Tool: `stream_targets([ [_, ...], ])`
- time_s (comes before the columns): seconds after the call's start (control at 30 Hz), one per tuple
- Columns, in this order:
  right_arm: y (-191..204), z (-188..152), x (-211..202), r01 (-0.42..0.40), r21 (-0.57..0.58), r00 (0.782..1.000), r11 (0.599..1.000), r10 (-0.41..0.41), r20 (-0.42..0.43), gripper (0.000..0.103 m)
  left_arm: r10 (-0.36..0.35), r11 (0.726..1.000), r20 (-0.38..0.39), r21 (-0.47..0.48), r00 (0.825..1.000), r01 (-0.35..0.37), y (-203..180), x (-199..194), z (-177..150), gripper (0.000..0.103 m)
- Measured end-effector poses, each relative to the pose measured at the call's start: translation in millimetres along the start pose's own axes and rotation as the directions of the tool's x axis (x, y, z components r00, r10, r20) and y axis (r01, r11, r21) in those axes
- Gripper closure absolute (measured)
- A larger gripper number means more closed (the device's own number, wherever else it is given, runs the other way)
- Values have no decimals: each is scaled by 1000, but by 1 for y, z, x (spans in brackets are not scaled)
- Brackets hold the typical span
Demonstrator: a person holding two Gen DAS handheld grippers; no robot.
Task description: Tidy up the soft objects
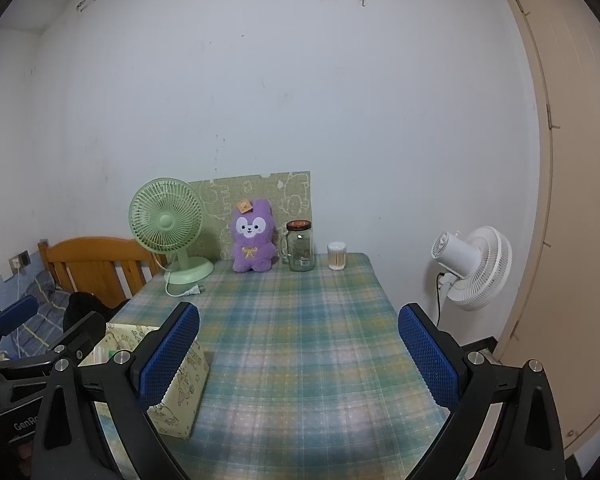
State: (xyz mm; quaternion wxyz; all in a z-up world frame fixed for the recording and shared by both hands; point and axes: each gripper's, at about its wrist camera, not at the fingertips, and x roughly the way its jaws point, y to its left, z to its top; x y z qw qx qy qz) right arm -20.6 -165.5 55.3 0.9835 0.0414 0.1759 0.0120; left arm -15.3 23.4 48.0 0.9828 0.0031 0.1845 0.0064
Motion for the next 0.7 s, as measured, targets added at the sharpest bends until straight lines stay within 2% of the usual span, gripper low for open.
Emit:
stream_targets([
  [0.7,3,-2,-1,4,-1,1000,1000,-4,-11,2,-6,1000,-13,-7,1000,5,-1,3,-2,0],
])
